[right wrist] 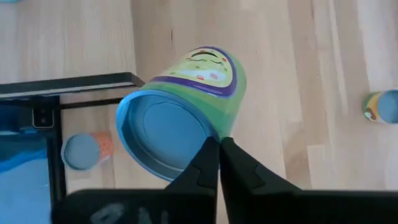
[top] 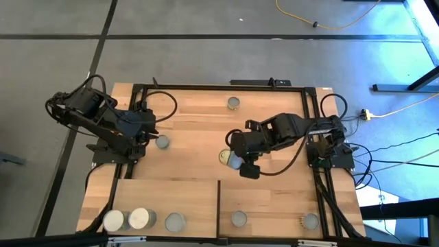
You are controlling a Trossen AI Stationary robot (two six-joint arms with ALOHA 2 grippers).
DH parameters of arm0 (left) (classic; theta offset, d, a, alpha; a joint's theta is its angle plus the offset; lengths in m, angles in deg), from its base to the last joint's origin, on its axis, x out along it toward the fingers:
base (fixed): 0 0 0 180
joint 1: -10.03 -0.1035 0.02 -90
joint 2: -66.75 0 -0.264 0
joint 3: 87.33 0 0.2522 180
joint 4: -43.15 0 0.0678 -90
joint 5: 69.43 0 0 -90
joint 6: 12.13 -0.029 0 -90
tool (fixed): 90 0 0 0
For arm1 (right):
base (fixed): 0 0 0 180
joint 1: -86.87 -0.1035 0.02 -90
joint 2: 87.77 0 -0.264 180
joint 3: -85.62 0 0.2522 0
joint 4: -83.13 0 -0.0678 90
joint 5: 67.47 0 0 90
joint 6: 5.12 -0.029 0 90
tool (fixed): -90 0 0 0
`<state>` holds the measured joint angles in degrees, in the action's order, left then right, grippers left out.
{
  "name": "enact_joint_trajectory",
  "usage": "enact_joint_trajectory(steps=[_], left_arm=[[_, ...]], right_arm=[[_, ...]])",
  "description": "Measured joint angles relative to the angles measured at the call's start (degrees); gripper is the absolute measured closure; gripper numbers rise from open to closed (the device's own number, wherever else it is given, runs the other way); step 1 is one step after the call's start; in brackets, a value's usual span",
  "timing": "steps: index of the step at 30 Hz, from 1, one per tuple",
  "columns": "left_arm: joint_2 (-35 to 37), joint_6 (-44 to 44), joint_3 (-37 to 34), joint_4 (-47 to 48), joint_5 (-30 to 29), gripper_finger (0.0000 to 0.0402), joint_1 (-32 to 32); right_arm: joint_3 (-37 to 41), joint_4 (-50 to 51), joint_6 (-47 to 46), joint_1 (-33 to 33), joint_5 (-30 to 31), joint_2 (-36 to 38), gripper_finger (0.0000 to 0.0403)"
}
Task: Pick and place cans onto a shelf
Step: Put the canned chicken soup on the shelf
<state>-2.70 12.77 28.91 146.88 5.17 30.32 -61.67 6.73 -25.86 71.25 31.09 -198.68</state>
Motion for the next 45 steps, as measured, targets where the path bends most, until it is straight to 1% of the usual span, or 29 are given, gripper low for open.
enact_joint_trajectory(steps=[5, 11, 17, 26, 29, 32, 36, 42, 45], left_arm=[[-0.35, 0.03, 0.0, -0.01, 0.02, 0.0342, 0.0], [-0.31, 0.13, 0.0, -0.03, 0.05, 0.0342, 0.0], [-0.31, 0.44, 0.0, -0.02, 0.04, 0.0342, 0.0], [-0.31, 0.5, 0.0, -0.02, 0.04, 0.0342, 0.0], [-0.31, 0.53, 0.0, -0.04, 0.04, 0.0342, 0.0], [-0.31, 0.57, 0.0, -0.04, 0.02, 0.0342, 0.0], [-0.31, 0.63, 0.0, -0.27, 0.02, 0.0342, 0.0], [-0.29, 0.63, -0.02, -0.98, 0.02, 0.0342, 0.0], [-0.28, 0.63, -0.02, -0.96, 0.02, 0.0342, 0.0]], right_arm=[[3.91, 0.08, -0.07, 0.85, -4.65, -0.04, 0.0395], [10.77, 0.11, 1.37, 1.12, -6.96, 0.06, 0.0395], [18.57, 0.16, 3.12, 1.16, -6.76, 0.2, 0.0395], [32.39, -0.7, 6.38, 1.99, -7.11, 0.83, 0.0397], [36.23, -5.28, 6.58, 2.52, -10.65, 1.98, 0.0398], [38.48, -9.96, 9.42, 2.35, -14.29, 2.02, 0.0399], [41.23, -12.8, 10.41, 2.7, -17.37, 1.62, 0.0399], [44.11, -15.19, 13.68, 3.04, -24.28, 1.57, 0.0399], [44.73, -17.38, 15.09, 3.2, -25.21, 1.57, 0.0399]])
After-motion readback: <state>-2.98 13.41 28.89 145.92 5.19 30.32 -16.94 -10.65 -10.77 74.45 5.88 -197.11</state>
